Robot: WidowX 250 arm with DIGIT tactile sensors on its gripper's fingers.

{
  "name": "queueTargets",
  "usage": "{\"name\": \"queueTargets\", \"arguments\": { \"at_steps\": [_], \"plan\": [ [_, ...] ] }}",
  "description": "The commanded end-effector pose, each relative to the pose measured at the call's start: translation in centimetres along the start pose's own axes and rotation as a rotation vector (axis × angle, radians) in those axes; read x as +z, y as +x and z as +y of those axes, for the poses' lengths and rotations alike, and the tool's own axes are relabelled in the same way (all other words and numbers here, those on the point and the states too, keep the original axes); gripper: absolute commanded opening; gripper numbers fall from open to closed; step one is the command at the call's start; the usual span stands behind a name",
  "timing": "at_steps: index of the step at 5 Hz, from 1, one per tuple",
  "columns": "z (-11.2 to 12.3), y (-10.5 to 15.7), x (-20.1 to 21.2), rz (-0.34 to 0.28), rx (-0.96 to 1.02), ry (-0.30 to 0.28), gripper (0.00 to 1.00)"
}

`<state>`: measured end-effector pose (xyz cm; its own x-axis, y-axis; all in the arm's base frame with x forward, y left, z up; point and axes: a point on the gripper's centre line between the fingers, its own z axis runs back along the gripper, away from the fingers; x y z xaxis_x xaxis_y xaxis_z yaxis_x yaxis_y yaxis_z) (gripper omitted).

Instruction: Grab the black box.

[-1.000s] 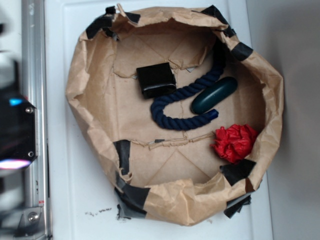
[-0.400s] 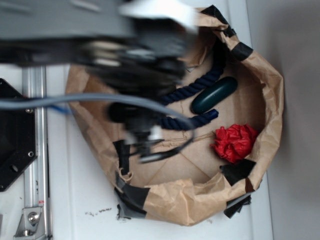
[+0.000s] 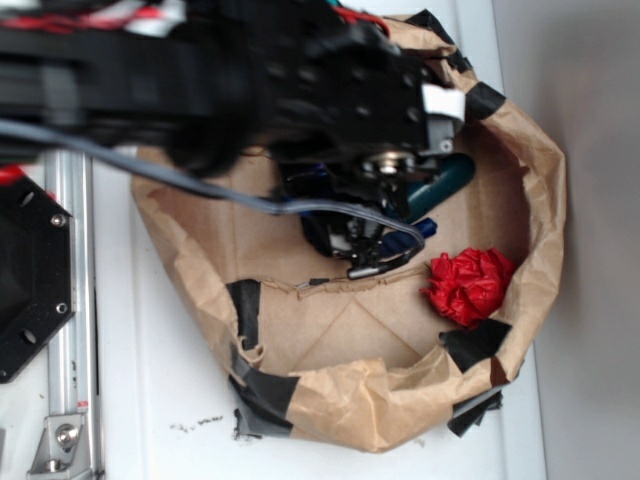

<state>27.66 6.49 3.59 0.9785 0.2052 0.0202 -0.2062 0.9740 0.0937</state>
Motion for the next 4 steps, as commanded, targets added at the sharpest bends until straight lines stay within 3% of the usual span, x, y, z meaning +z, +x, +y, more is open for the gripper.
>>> {"name": "queueTargets", "arguments": {
  "at_steps": [1,2,4],
  "plan": [
    [1.2,-2.1,0.1,-0.075,-0.001,-0.01,1.0],
    [2.7,-4.2,2.1,-0.116,0.016,-0.058,1.0],
    [4.0,-4.7,1.8,-0.086,0.033,-0.033,1.0]
  ]
}}
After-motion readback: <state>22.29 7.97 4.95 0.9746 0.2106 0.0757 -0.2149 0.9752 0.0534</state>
